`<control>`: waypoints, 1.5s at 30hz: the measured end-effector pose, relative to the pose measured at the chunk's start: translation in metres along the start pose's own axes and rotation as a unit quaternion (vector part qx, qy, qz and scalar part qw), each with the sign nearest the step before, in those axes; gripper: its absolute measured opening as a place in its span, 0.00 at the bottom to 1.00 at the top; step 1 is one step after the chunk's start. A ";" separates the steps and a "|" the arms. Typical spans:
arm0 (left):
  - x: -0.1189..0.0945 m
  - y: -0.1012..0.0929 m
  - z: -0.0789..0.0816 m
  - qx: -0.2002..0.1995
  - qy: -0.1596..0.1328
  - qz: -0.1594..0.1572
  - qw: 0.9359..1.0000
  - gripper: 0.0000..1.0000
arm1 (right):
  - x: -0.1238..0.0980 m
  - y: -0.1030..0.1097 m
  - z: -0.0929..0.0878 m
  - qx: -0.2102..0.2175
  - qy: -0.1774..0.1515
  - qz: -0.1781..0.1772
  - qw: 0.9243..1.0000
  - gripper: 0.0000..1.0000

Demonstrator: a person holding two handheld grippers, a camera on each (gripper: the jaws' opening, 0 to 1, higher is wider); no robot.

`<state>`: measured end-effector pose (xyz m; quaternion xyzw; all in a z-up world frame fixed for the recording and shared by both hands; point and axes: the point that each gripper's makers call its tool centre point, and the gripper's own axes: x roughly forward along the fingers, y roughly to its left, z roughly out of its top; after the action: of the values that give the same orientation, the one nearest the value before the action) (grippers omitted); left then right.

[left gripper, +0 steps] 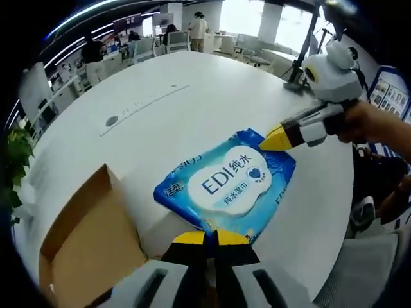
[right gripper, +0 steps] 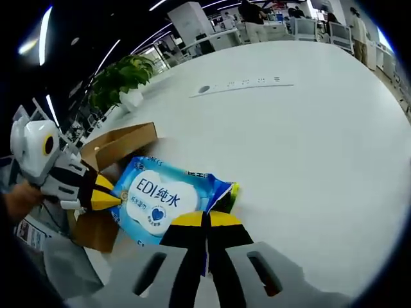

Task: Operate the shoe box by opening the lid, removing the specified soft item, and placing it in the target area until the item is outside and the box remains undamaged.

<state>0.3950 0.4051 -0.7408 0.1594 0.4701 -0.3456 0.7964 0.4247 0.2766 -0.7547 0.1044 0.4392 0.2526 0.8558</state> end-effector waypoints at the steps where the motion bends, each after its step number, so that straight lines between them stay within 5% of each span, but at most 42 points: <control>1: 0.001 0.000 -0.001 0.003 0.003 0.001 1.000 0.02 | 0.001 0.000 0.000 -0.001 0.000 0.000 1.000 0.00; 27: 0.010 -0.001 -0.008 0.092 0.037 0.022 0.995 0.07 | 0.000 -0.003 0.004 0.027 -0.028 -0.002 0.999 0.00; 36: 0.002 0.001 -0.011 0.080 0.039 0.015 0.996 0.14 | -0.002 0.000 0.006 0.005 -0.034 -0.010 0.999 0.01; 45: -0.013 -0.006 -0.001 0.058 0.010 -0.003 0.998 0.20 | -0.014 0.000 0.008 -0.012 -0.039 -0.023 0.999 0.03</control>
<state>0.3863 0.4062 -0.7300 0.2073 0.4575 -0.3733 0.7800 0.4240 0.2696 -0.7406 0.0939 0.4044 0.2335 0.8793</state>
